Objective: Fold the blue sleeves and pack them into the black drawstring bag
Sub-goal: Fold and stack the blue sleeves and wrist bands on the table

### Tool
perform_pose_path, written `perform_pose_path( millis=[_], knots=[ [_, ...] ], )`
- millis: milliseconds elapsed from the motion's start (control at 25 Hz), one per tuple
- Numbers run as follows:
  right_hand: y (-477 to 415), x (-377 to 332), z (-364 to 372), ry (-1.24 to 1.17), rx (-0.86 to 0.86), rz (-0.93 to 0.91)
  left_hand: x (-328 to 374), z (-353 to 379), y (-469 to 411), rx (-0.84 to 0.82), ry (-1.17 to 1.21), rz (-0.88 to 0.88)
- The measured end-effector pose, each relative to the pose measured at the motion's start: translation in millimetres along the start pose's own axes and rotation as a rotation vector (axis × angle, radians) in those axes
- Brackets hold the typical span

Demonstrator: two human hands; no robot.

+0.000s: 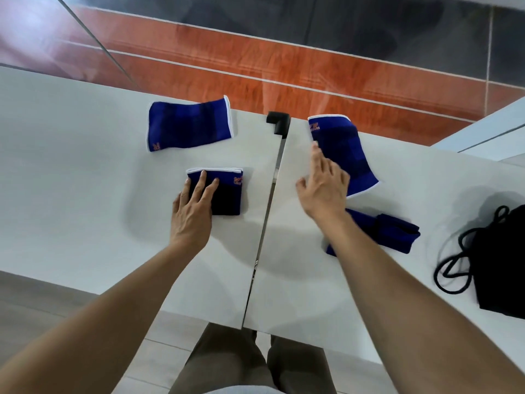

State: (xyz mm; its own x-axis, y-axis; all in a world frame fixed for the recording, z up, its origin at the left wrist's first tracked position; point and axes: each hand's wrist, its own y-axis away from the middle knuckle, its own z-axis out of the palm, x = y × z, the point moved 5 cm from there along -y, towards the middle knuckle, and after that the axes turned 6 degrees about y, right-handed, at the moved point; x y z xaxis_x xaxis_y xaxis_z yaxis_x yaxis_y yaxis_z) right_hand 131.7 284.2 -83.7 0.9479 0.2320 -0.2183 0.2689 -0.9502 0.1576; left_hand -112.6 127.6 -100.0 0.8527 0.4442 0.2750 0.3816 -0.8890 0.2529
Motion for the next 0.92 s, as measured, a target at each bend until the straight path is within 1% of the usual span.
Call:
perform_pose_path(
  millis=[80,160,280,480,560,640,720,800,880,920],
  knots=[
    [-20,12,0,0.032,-0.076,0.079,-12,-5,2,0.014,-0.003,-0.05],
    [-31,6,3,0.068,-0.129,0.111,-27,-11,5,0.039,-0.017,-0.103],
    [-23,-10,9,0.118,-0.168,0.078,-50,-24,6,0.064,-0.003,-0.212],
    [23,-24,20,0.052,-0.104,-0.066,-63,-33,9,0.105,0.057,-0.322],
    [44,-22,21,0.036,-0.058,-0.081,-62,-33,10,0.132,0.094,-0.354],
    [60,-18,22,0.022,-0.027,-0.058,-60,-36,8,0.18,0.115,-0.378],
    [71,-15,25,0.028,-0.018,-0.036,-51,-46,3,0.256,0.092,-0.359],
    [79,-15,28,0.065,-0.04,-0.038,-31,-56,-15,0.296,0.085,-0.255],
    [87,-13,28,0.108,-0.061,-0.052,-10,-60,-46,0.239,0.093,-0.137],
    [91,-11,27,0.123,-0.065,-0.051,-3,-59,-64,0.185,0.09,-0.118]
  ],
)
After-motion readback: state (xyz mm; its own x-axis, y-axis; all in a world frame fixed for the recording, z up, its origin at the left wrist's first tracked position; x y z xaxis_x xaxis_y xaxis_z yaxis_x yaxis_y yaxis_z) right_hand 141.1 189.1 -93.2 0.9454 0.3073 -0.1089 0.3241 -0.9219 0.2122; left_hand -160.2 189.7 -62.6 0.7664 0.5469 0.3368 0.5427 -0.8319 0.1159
